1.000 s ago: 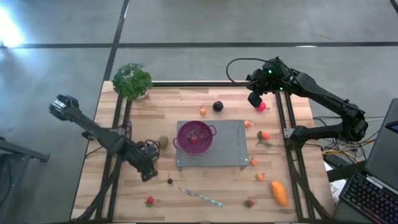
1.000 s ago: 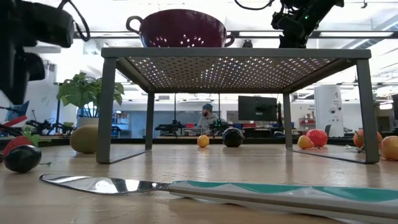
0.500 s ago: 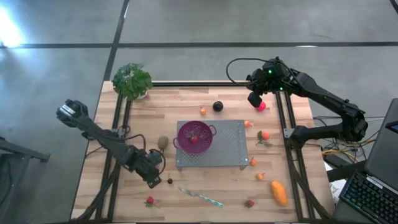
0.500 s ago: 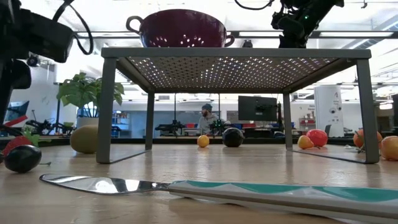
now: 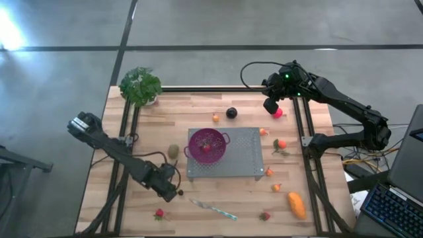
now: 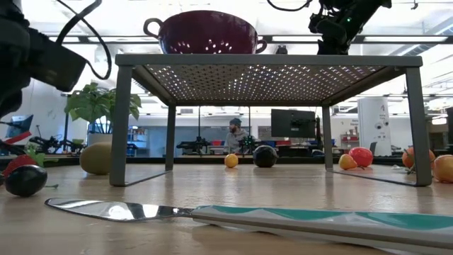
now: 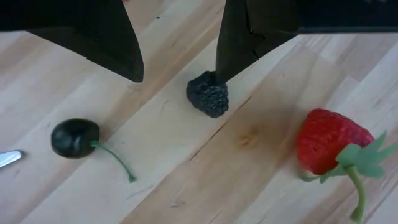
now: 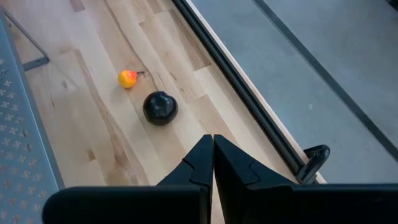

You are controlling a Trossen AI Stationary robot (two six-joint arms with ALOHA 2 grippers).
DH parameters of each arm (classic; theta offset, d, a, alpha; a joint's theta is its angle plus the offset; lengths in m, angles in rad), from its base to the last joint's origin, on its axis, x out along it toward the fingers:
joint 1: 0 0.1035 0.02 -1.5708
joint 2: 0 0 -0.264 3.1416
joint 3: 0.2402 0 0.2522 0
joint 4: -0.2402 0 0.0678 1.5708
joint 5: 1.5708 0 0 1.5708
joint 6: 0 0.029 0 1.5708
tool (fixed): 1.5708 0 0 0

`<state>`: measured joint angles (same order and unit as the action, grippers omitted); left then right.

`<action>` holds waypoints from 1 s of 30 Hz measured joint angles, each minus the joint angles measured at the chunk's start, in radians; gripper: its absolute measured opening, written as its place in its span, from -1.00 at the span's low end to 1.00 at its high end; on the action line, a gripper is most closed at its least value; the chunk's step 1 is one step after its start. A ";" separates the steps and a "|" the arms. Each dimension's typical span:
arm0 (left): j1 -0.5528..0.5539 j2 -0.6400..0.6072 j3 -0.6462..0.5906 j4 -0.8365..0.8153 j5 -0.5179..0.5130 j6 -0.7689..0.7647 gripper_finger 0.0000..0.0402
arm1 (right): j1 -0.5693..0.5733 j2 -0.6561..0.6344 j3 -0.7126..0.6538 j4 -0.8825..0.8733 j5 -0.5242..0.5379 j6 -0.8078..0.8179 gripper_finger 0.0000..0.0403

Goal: Pick & Place Fruit
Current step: Put the blackberry into the purple strainer bowl

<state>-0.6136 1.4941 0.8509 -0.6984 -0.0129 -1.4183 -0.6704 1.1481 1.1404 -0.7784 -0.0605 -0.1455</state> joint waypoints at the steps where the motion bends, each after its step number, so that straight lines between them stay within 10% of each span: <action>1: 0.000 0.002 0.000 -0.001 0.000 -0.002 0.03 | 0.000 0.000 0.000 0.000 0.000 0.003 -0.96; 30: 0.001 0.006 -0.013 -0.049 -0.072 -0.077 0.02 | 0.000 0.000 0.000 0.004 0.000 -0.005 -0.96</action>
<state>-0.6128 1.4998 0.8383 -0.7470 -0.0845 -1.4952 -0.6704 1.1481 1.1404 -0.7742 -0.0605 -0.1505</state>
